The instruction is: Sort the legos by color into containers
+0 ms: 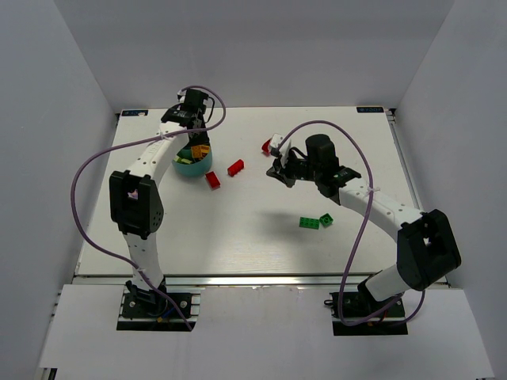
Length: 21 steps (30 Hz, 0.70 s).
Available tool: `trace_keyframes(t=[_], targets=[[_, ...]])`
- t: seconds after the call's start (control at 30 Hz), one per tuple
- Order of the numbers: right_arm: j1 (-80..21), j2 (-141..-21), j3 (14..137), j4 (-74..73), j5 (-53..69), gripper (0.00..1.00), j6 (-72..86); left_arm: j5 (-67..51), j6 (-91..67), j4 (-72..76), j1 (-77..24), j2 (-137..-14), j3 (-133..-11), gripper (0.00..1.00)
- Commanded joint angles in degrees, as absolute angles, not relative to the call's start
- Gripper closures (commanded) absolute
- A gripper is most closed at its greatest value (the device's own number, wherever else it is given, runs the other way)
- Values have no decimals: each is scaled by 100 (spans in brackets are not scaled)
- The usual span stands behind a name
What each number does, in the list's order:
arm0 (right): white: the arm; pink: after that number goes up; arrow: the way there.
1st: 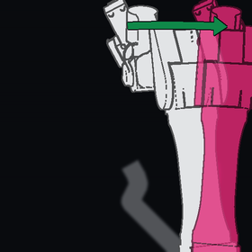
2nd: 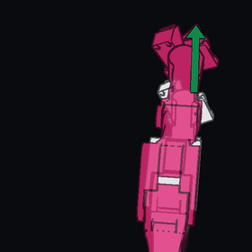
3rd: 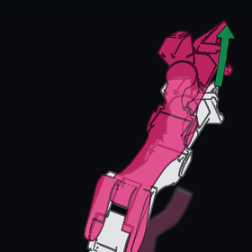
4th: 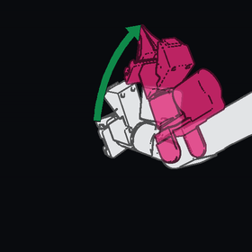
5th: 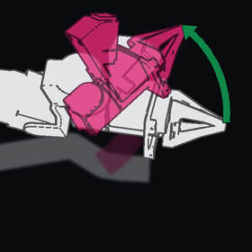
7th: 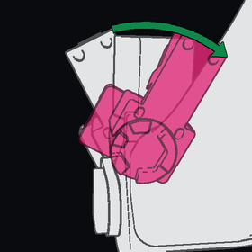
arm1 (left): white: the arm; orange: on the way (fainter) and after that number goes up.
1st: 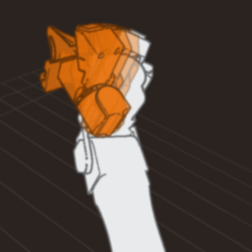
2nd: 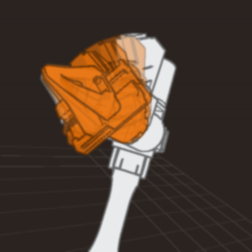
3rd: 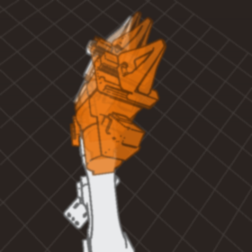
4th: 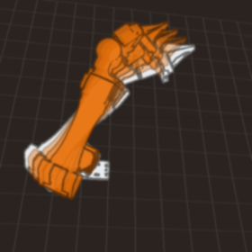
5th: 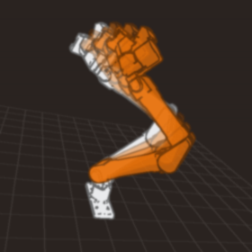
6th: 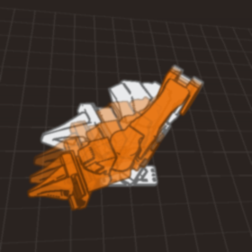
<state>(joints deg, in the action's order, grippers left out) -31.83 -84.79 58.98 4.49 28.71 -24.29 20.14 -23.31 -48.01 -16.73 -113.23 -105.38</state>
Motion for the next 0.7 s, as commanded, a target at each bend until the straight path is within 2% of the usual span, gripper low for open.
trace_keyframes(t=[0.0,0.43,0.53,0.67], targets=[[-3146,-8279,5854,686,2979,100,-2338,2145,-2294,-4738,-1722,-11391,-10512,95],[-3120,-8279,5845,686,2979,100,-2320,2083,-2320,-4641,-1775,-11505,-10406,94],[-3120,-8288,5845,694,2988,100,-2312,2092,-2320,-4658,-1784,-11522,-10415,87],[-3111,-8288,5836,686,2997,100,-2312,2144,-2347,-4702,-1784,-11496,-10406,70]])
